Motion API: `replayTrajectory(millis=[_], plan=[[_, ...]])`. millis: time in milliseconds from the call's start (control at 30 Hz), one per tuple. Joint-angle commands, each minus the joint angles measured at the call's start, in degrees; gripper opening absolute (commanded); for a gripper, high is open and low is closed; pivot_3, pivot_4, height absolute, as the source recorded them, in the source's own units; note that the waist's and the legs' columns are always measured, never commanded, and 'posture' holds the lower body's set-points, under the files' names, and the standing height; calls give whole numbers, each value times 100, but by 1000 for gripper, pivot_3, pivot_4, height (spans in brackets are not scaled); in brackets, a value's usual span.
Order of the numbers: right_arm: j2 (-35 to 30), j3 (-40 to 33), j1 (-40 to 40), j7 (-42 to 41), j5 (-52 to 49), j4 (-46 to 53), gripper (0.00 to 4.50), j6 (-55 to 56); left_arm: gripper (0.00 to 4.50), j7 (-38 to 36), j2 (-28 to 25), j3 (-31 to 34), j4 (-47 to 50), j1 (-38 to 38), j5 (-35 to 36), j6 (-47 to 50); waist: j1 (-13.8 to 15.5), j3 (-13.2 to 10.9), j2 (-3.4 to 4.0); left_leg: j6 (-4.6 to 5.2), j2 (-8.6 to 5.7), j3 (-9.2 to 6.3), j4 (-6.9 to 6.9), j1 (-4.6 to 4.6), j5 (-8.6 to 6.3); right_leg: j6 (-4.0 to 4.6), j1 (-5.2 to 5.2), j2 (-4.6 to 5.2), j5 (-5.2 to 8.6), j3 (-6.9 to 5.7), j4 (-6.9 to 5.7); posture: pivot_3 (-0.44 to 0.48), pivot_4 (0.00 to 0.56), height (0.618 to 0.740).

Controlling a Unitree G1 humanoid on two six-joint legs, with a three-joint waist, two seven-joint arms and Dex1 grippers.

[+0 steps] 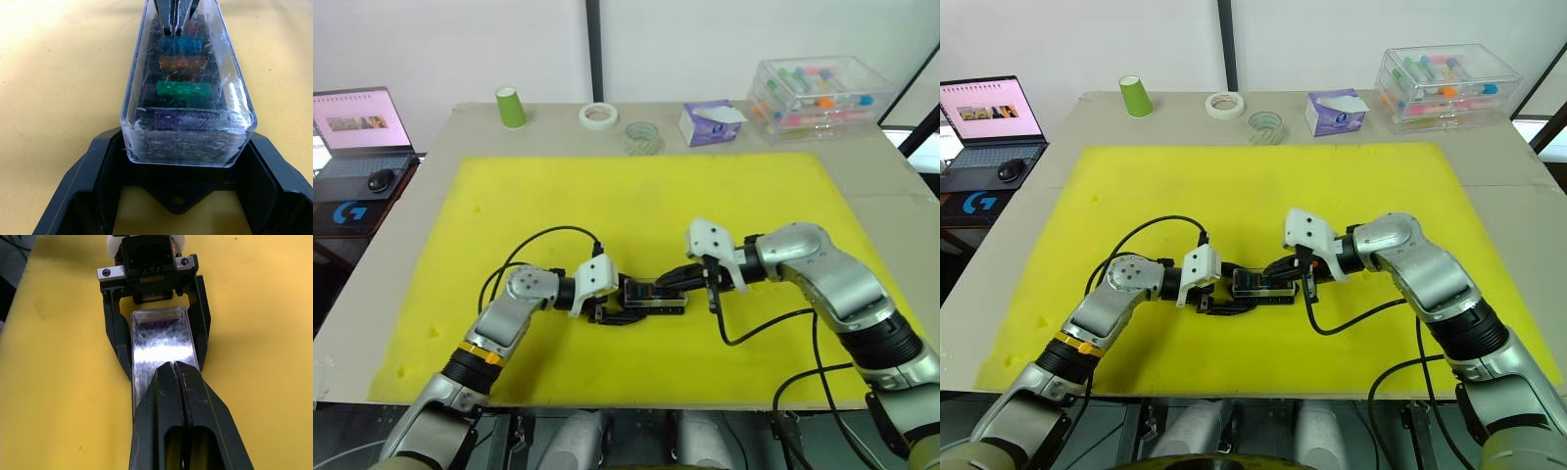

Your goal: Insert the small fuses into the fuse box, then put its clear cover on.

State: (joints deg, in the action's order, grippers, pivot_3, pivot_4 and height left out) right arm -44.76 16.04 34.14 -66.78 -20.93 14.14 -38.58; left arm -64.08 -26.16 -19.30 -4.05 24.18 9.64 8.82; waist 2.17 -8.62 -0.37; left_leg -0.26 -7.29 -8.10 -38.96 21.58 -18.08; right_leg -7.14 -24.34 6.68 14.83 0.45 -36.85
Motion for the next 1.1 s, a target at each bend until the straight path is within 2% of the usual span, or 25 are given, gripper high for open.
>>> replayTrajectory(millis=[33, 67, 100, 133, 167, 200, 300, 400, 467, 533, 667, 867, 1100], plan=[[-234, -396, 189, -16, -103, 255, 379, -89, 4361, -67, -275, 248, 425, -124, 202, 394, -3, -1, 2, 0, 0, 0, 1, 3, 0, 0, -5, 0, 0, 2, 0, 0, 150, 740], [-294, -445, 190, -41, -126, 273, 602, -108, 4500, -78, -359, 302, 565, -165, 271, 496, -6, -1, 2, 0, 1, 1, 4, 4, 0, 0, -8, -1, 0, 3, 0, 0, 150, 740], [-340, -487, 182, -63, -150, 300, 1021, -125, 4500, -75, -439, 352, 700, -211, 325, 597, -8, -2, 2, 0, 1, 2, 6, 3, 0, 0, -8, -1, 0, 4, 1, 0, 150, 740], [-387, -532, 178, -84, -172, 319, 1166, -145, 4500, -67, -523, 420, 848, -258, 399, 728, -14, -3, 5, 0, 2, 2, 6, 4, 0, 0, -9, -2, 0, 5, 1, 0, 150, 740], [-461, -596, 168, -110, -190, 339, 1628, -156, 4500, -84, -666, 552, 1089, -351, 537, 914, -13, -4, 5, 0, 3, 4, 7, 5, 0, 0, -12, -2, 0, 9, 1, 0, 150, 740], [-541, -655, 156, -135, -199, 352, 1803, -154, 4500, -105, -813, 691, 1311, -452, 672, 1088, -21, -7, 6, 0, 3, 4, 7, 6, 0, 0, -13, -2, 0, 10, 1, 0, 150, 740], [-799, -810, 54, -215, -216, 409, 2877, -99, 4500, -78, -1194, 1056, 1856, -774, 964, 1437, -15, -17, 16, 0, 4, 5, 7, 19, -1, 0, -23, -2, 0, 13, 2, 0, 150, 740], [-1287, -1118, -240, -400, -184, 445, 3963, 58, 4500, 69, -1647, 1912, 2708, -1325, 1604, 2088, 11, -23, 11, 3, 3, 5, 6, 26, -2, 0, -25, 0, 0, 11, 6, 0, 150, 740], [-1611, -1299, -481, -474, -86, 387, 4451, 218, 4500, 234, -1868, 2647, 3214, -1700, 2083, 2478, 5, -30, 10, 7, 3, 5, 5, 31, -5, 0, -27, 0, 0, 11, 12, 0, 150, 740], [-1877, -1477, -734, -577, -44, 296, 4451, 428, 4500, 434, -2052, 3213, 3602, -2032, 2356, 2763, 4, -39, 17, 8, 4, 7, 4, 34, -6, 0, -28, 1, 0, 11, 16, 0, 150, 740], [-2198, -1708, -1087, -742, 38, 158, 4451, 830, 4500, 647, -2306, 3789, 4021, -2512, 2617, 3094, 2, -46, 24, 8, 6, 11, 4, 27, -6, 0, -21, 1, 0, 11, 17, 0, 150, 740], [-2728, -2386, -1737, -1021, -4, -137, 4451, 1050, 4500, 458, -2632, 5351, 4359, -3875, 2818, 3468, -2, -69, 38, 10, 10, 17, 9, 30, -9, 1, -23, -2, 0, 12, 28, 0, 150, 740], [-2687, -2502, -1909, -886, -82, 25, 4451, 1004, 4500, 483, -2708, 5336, 4291, -4086, 2755, 3276, 18, -73, 41, 18, 14, 21, 9, 24, -16, 3, -8, 2, 1, 10, 38, 0, 150, 740]])
